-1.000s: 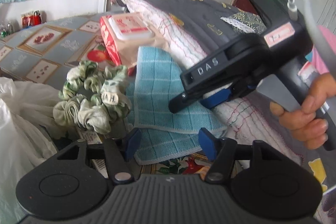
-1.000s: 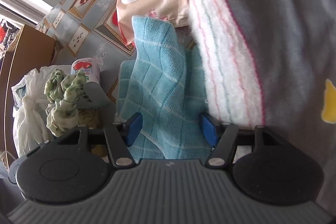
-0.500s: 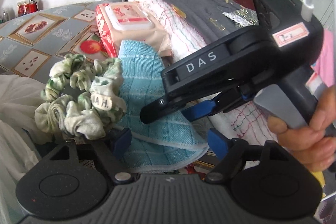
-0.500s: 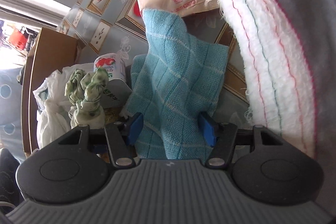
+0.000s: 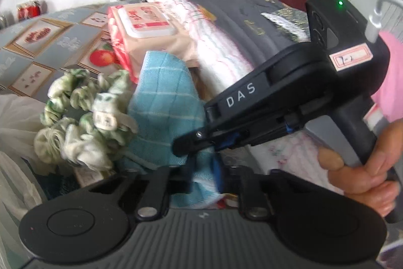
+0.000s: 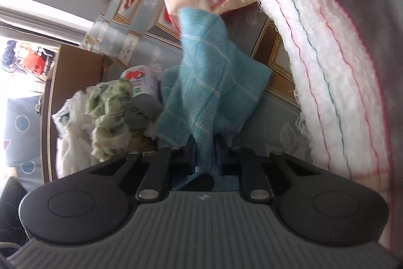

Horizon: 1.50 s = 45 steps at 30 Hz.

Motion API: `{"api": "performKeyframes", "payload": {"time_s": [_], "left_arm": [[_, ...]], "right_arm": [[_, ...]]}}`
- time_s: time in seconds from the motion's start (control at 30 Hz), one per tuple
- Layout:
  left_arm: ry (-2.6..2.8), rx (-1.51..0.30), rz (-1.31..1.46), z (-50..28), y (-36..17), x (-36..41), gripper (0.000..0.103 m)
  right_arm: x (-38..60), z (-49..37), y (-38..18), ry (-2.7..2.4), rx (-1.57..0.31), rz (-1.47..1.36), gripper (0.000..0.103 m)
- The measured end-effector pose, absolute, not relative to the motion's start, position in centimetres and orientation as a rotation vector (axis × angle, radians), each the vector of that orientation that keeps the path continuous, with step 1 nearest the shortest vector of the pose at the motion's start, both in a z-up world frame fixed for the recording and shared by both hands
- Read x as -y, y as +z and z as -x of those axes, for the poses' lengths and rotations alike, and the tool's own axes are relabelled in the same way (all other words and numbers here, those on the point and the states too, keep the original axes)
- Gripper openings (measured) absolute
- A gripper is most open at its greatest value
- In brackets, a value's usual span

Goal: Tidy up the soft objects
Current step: 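Grasp the blue checked towel with the right gripper and lift it, then carry the blue towel into the cardboard box and release it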

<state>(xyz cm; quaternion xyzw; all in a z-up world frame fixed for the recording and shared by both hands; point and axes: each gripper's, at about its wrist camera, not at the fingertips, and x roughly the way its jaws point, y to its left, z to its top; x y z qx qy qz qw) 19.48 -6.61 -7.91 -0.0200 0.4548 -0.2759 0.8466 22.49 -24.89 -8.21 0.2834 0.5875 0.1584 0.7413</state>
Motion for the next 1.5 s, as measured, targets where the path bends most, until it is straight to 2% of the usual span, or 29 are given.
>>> {"api": "performKeyframes", "payload": {"time_s": [0.47,0.83,1.13,1.5], "left_arm": [[-0.653,-0.736,0.054,-13.7,-0.3,5.5,0.015],[-0.571,-0.553,0.079,-9.3,6.2,0.0,0.016],[-0.389,-0.486,0.125,-6.8,8.5,-7.5,0.017],[-0.152,-0.488,0.218,-6.6,8.7,-18.0,0.017]], "right_arm": [[25.0,-16.3,2.1,0.389,-1.039,-0.6,0.011],[19.1,-14.0,9.3,0.554,-0.885,-0.537,0.011],[9.6,-15.5,11.4,0.727,-0.893,-0.47,0.011],[-5.4,-18.1,11.8,0.855,-1.019,-0.342,0.011]]}}
